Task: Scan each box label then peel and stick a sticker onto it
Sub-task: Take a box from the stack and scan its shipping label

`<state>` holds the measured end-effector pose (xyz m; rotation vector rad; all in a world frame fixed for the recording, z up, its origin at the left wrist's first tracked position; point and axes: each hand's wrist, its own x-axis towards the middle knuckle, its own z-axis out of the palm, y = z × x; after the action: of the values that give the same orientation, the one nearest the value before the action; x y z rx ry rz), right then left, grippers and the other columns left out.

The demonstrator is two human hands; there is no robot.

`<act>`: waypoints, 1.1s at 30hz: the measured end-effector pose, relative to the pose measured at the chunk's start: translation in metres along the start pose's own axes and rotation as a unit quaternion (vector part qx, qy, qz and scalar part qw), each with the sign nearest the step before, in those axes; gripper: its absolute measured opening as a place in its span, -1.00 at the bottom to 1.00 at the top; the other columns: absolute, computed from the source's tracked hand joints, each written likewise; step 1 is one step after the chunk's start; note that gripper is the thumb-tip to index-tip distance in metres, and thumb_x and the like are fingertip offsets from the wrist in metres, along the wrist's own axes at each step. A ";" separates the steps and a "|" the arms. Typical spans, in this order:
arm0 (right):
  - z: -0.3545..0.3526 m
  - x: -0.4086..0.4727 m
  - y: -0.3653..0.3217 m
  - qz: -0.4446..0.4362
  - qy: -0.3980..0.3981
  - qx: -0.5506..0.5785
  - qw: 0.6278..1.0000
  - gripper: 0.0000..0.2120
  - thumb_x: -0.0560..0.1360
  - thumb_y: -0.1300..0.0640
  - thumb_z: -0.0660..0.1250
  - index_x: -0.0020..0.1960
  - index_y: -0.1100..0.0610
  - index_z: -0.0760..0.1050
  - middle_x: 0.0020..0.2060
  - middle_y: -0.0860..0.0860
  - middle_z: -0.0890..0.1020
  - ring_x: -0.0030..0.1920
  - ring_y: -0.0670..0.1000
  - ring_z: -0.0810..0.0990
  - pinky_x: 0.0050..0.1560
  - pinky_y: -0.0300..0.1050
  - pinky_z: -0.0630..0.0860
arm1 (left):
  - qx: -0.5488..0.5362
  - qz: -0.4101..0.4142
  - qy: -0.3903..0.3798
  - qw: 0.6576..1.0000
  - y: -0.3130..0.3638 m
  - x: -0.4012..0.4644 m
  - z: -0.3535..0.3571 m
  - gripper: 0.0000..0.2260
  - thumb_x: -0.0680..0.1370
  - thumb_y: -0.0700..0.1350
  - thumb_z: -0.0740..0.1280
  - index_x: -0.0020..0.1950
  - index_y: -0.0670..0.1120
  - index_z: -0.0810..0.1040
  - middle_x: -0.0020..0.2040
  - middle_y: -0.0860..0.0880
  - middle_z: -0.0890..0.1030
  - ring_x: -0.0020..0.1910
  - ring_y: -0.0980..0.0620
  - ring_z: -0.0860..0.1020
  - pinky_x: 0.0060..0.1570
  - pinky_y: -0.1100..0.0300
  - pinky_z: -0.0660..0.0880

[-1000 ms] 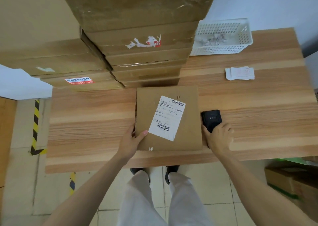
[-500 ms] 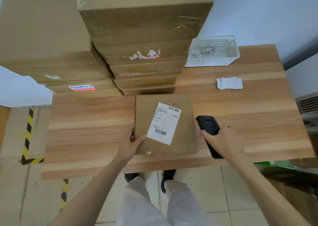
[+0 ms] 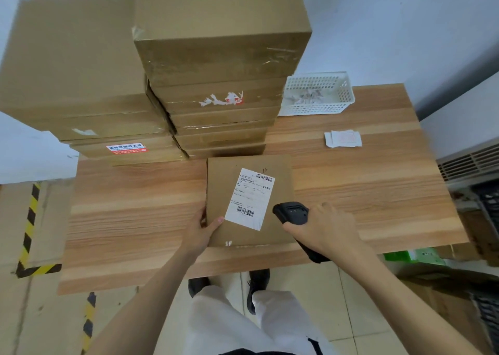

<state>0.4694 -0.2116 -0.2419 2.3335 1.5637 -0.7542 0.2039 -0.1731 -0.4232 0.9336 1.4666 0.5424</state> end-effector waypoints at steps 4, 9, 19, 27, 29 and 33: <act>0.001 0.000 0.004 -0.001 0.010 0.017 1.000 -0.55 0.42 -0.33 0.29 -0.15 0.09 0.48 -0.32 -0.08 0.44 -0.27 0.03 0.45 -0.32 -0.12 0.29 | 0.009 -0.001 0.006 1.000 -0.001 0.000 0.000 -0.55 0.58 -0.07 0.45 0.45 0.01 0.45 0.23 0.08 0.62 0.20 0.05 0.61 0.09 0.15 0.59; 0.005 0.005 0.015 0.008 0.017 0.024 1.000 -0.52 0.40 -0.34 0.30 -0.12 0.11 0.52 -0.31 -0.05 0.46 -0.24 0.07 0.49 -0.27 -0.10 0.36 | 0.015 -0.005 0.007 1.000 0.001 -0.001 0.001 -0.54 0.59 -0.07 0.44 0.47 -0.02 0.44 0.26 0.05 0.61 0.17 0.08 0.60 0.05 0.21 0.57; 0.073 0.084 0.077 0.092 0.029 0.087 0.992 -0.56 0.43 -0.20 0.39 -0.24 0.21 0.50 -0.32 0.01 0.47 -0.35 0.03 0.52 -0.29 -0.08 0.53 | 0.015 -0.006 0.026 1.000 0.001 0.000 0.005 -0.59 0.60 -0.13 0.42 0.44 0.00 0.47 0.22 0.10 0.63 0.11 0.22 0.61 0.07 0.27 0.59; 0.113 0.124 0.084 0.107 0.020 0.014 0.994 -0.49 0.45 -0.25 0.40 0.01 0.21 0.47 -0.19 0.03 0.45 -0.15 0.12 0.59 -0.27 -0.08 0.48 | 0.032 -0.024 0.026 0.999 0.002 0.003 0.000 -0.55 0.57 -0.12 0.46 0.45 -0.06 0.47 0.24 0.00 0.64 0.13 0.03 0.63 -0.09 0.29 0.61; 0.117 0.130 0.083 0.111 0.000 -0.010 0.994 -0.40 0.47 -0.29 0.37 0.15 0.24 0.47 -0.01 0.11 0.54 -0.04 0.13 0.62 -0.25 -0.09 0.44 | 0.063 -0.025 0.030 0.997 0.002 0.004 -0.003 -0.51 0.54 -0.09 0.49 0.45 -0.05 0.47 0.22 0.01 0.64 0.11 0.07 0.63 -0.07 0.31 0.59; 0.122 0.136 0.082 0.118 -0.020 -0.004 0.993 -0.45 0.47 -0.27 0.34 0.11 0.23 0.54 -0.04 0.11 0.57 -0.06 0.12 0.62 -0.21 -0.09 0.53 | 0.163 0.011 0.036 0.986 0.011 0.003 -0.009 -0.40 0.50 -0.09 0.53 0.50 -0.04 0.39 0.31 0.03 0.56 0.18 0.14 0.55 0.05 0.40 0.46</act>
<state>0.5494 -0.1932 -0.4248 2.4247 1.2429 -0.7304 0.1980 -0.1630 -0.4148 1.1958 1.6427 0.3591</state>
